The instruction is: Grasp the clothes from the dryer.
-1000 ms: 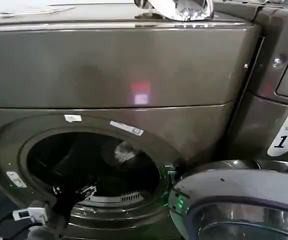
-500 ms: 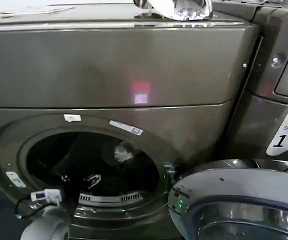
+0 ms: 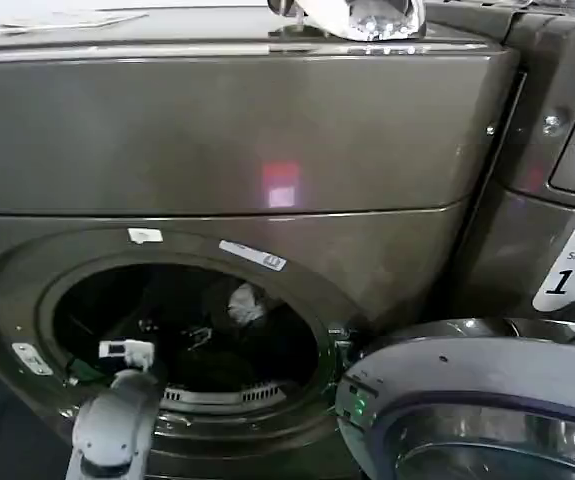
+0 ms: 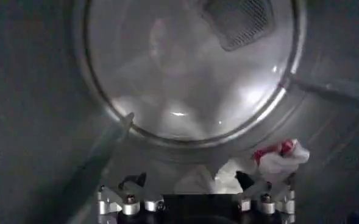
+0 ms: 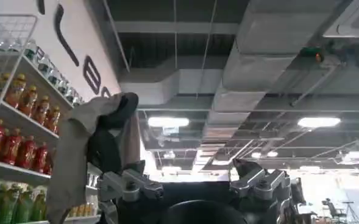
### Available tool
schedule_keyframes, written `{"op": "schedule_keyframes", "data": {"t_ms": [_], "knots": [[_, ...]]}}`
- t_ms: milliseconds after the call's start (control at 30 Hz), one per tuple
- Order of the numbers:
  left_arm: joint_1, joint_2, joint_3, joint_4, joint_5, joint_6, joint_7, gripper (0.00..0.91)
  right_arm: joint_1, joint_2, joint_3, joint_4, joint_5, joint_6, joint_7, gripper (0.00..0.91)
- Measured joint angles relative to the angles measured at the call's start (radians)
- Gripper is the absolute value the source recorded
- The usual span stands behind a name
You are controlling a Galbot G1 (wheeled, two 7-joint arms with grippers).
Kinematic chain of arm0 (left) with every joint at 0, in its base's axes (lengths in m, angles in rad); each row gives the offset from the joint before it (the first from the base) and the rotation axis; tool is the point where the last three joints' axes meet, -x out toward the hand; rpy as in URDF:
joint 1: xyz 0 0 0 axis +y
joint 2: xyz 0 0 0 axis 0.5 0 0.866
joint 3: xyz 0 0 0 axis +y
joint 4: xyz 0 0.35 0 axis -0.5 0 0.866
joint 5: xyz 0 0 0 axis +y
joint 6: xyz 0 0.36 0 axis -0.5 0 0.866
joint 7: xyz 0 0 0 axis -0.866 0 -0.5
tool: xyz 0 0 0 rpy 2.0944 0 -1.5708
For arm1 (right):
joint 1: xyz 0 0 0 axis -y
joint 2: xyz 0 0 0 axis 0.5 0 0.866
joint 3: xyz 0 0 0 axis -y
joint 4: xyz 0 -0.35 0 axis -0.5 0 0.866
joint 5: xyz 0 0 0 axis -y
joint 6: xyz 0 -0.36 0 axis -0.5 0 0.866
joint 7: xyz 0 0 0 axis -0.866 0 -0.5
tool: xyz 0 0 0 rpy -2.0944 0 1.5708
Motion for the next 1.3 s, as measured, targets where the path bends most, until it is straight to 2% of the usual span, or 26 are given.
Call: {"op": "schedule_keyframes", "data": {"t_ms": [267,533,800,1300], "knots": [[-0.068,-0.015,-0.002,0.068,0.142,-0.236,0.213,0.907,0.001,0.005,-0.002,0.004,-0.002,0.001,-0.001,0.907],[-0.113,-0.026,0.004,0.127,0.250,-0.358,0.305,0.907,0.008,0.004,-0.015,0.010,-0.006,0.002,-0.001,0.907],[-0.146,-0.026,0.015,0.180,0.282,-0.412,0.348,0.907,0.011,0.001,-0.025,0.009,-0.011,0.004,-0.002,0.907],[-0.156,-0.045,0.083,0.246,0.279,-0.427,0.373,0.907,0.024,0.003,-0.045,0.015,-0.027,0.007,-0.002,0.907]]}}
